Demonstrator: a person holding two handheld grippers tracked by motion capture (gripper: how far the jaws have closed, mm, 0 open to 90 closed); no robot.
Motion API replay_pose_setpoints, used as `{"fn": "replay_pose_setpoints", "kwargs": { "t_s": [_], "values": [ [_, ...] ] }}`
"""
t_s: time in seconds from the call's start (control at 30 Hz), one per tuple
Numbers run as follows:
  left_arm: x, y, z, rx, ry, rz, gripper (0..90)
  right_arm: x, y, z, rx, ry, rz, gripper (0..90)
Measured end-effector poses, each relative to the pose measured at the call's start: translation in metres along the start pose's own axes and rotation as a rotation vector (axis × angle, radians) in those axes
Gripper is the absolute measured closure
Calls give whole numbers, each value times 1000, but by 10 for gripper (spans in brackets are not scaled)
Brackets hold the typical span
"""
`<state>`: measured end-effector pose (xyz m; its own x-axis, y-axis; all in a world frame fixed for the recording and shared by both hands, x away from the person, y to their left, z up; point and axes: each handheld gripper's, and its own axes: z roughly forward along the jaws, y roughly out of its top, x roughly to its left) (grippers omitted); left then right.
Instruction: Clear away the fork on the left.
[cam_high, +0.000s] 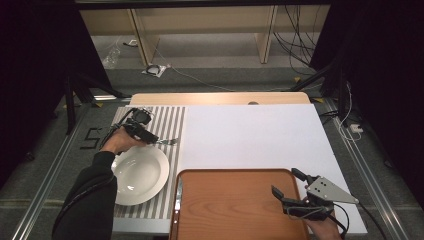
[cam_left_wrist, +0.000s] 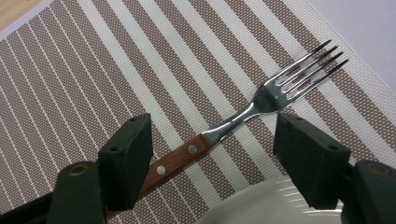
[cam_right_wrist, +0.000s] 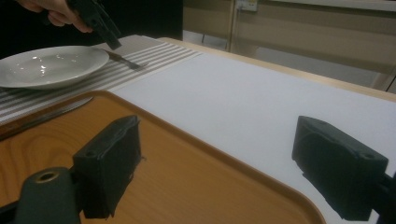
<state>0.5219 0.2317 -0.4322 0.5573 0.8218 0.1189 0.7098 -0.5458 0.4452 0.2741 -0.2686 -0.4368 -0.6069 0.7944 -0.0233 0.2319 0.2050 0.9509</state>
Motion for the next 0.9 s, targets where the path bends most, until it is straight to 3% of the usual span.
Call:
{"fn": "replay_pose_setpoints", "kwargs": {
  "t_s": [0.4,0.7,0.9],
  "values": [
    [5,2,12,58,-15,27,308,0,0,0,-4,1,2,164],
    [9,3,18,73,-34,23,326,0,0,0,-3,1,1,164],
    [8,4,22,98,-37,46,342,0,0,0,-3,2,1,164]
  ]
}}
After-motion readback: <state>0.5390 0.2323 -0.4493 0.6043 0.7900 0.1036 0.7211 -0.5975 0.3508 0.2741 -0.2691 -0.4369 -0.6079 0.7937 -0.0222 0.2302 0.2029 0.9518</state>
